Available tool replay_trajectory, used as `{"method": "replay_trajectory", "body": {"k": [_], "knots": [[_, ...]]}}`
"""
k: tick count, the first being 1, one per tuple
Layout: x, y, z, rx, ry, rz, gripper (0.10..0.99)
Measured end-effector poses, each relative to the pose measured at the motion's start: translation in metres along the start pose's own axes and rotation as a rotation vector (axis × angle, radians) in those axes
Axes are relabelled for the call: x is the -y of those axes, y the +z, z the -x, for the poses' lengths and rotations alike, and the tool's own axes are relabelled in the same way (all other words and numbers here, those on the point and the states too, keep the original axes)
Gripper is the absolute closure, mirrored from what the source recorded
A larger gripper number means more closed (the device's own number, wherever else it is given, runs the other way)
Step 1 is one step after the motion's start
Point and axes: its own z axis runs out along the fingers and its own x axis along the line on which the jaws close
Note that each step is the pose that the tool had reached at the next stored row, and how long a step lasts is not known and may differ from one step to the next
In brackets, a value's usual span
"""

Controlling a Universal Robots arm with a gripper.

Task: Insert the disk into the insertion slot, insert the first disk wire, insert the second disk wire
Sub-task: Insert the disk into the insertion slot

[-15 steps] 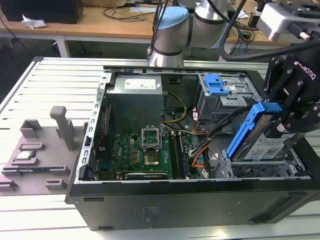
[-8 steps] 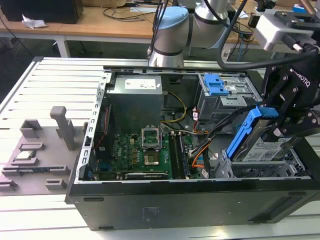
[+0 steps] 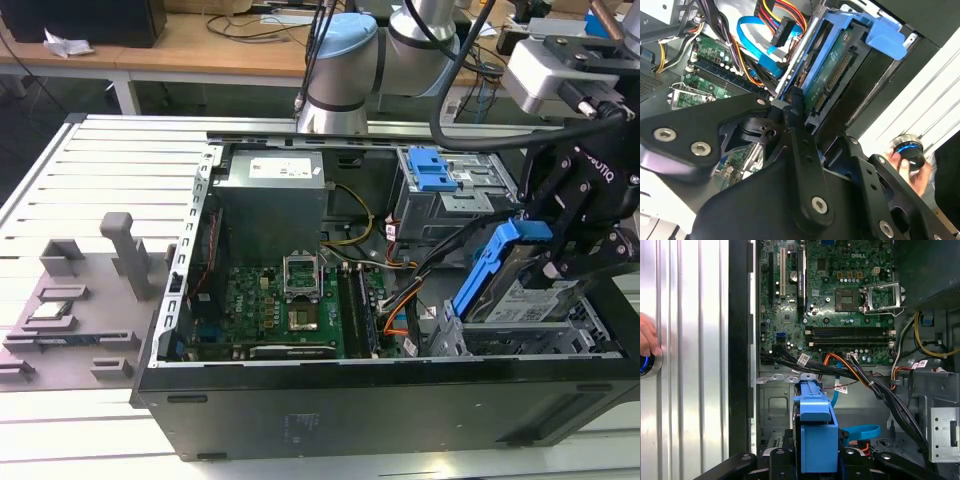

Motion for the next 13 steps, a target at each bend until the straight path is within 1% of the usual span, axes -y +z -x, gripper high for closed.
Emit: {"method": "replay_trajectory", "body": {"k": [1,2,6,8,12,13], "knots": [[0.0,0.0,0.0,0.0,0.0,0.0,0.71],[0.0,0.0,0.0,0.0,0.0,0.0,0.647],[0.0,0.0002,0.0,0.0001,0.0,0.0,0.647],[0.0,0.0002,0.0,0.0,0.0,0.0,0.663],[0.0,0.0003,0.0,0.0001,0.0,0.0,0.91],[0.0,0.0003,0.0,0.0001,0.0,0.0,0.91]]}}
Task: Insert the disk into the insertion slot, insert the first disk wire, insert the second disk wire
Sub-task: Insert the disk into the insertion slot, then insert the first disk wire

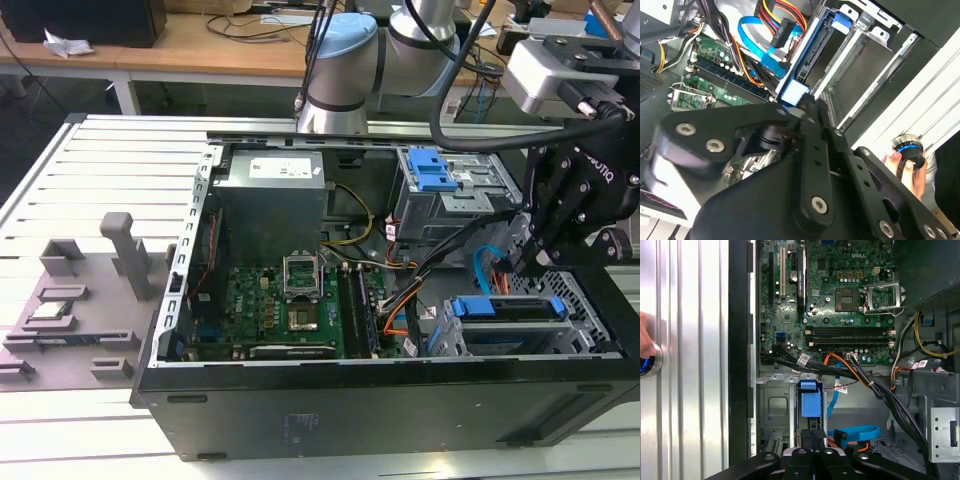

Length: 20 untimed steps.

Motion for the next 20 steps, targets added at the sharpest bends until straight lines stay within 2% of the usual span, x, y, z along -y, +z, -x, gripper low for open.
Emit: {"method": "replay_trajectory", "body": {"k": [1,2,10,13,16,20], "knots": [[0.0,0.0,0.0,-0.0001,0.0,0.0,0.973],[0.0,0.0,0.0,-0.0001,0.0,0.0,0.98],[0.0006,0.0002,0.0,-0.0004,0.0,0.0,0.98],[0.0054,0.0001,0.0002,-0.0005,0.0,0.0,0.98],[0.0152,-0.0001,0.0007,-0.0005,0.0,0.0,0.98],[0.0211,0.0001,0.0048,-0.0023,0.0,0.0,0.98]]}}
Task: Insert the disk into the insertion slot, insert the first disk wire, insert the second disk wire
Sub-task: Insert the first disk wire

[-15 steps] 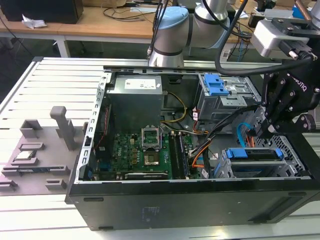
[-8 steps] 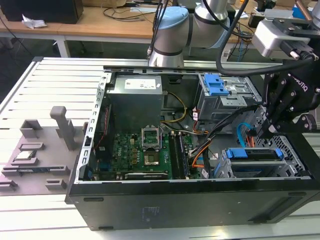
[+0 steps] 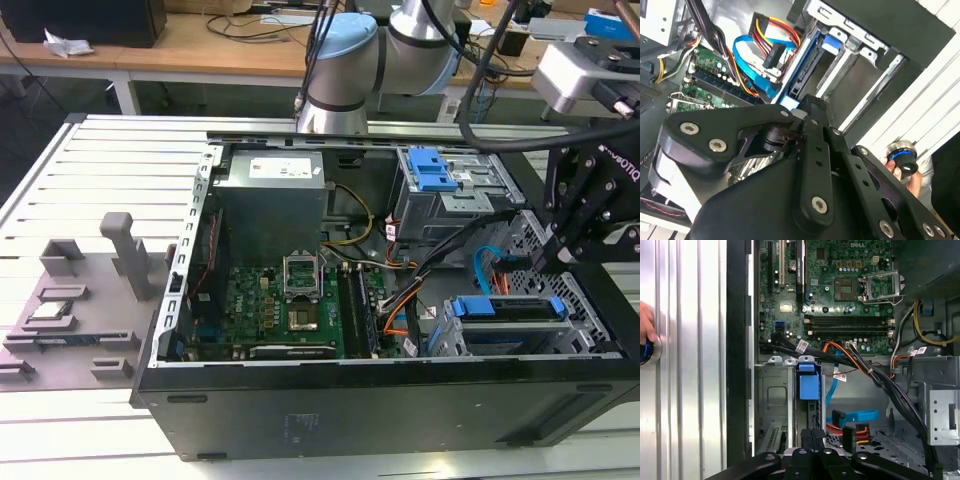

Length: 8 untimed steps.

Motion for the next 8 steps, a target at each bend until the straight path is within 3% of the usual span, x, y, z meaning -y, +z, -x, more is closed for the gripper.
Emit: {"method": "replay_trajectory", "body": {"k": [3,8], "knots": [[0.003,0.0003,0.0084,-0.0021,0.0,0.0,0.98],[0.0044,0.003,0.0318,-0.011,0.0,0.0,0.98]]}}
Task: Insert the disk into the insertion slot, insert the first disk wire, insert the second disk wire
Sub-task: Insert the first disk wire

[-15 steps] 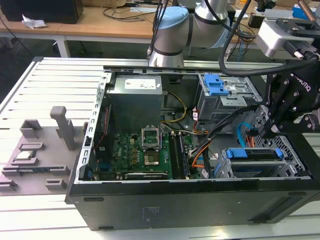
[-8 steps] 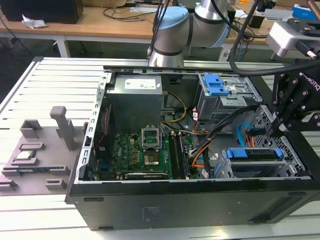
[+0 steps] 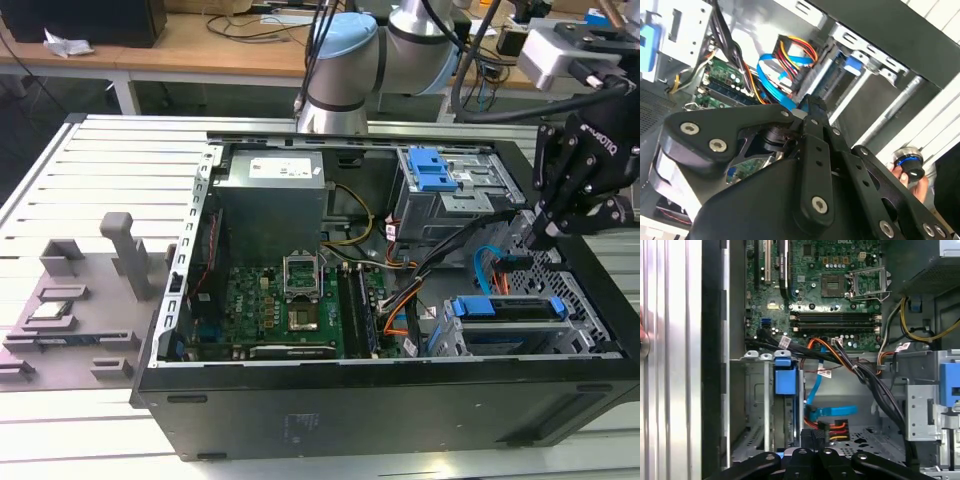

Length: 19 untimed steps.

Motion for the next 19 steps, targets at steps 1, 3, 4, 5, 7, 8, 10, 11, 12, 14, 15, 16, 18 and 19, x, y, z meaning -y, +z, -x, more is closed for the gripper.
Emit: {"method": "replay_trajectory", "body": {"k": [1,3,4,5,7,8,10,11,12,14,15,16,18,19], "knots": [[0.0013,0.0027,0.0036,-0.0034,0.0,0.0,0.98],[0.0037,0.0081,0.0094,-0.0112,0.0,0.0,0.98],[0.0045,0.0099,0.0112,-0.0162,0.001,0.0,0.98],[0.006,0.0135,0.0143,-0.024,0.001,0.0,0.98],[0.007,0.0179,0.0154,-0.0289,0.001,0.0,0.98],[0.0071,0.0198,0.0155,-0.0302,0.001,0.0,0.98],[0.0073,0.0219,0.0156,-0.0318,0.001,0.0,0.98],[0.0074,0.0219,0.0156,-0.0322,0.001,0.0,0.98],[0.0074,0.0219,0.0156,-0.0323,0.001,0.0,0.98],[0.0074,0.0219,0.0156,-0.0325,0.001,0.0,0.98],[0.0074,0.022,0.0156,-0.0325,0.001,0.0,0.98],[0.0074,0.022,0.0156,-0.0327,0.001,0.0,0.973],[0.0074,0.022,0.0156,-0.0329,0.001,0.0,0.851],[0.0074,0.022,0.0156,-0.033,0.001,0.0,0.851]]}}
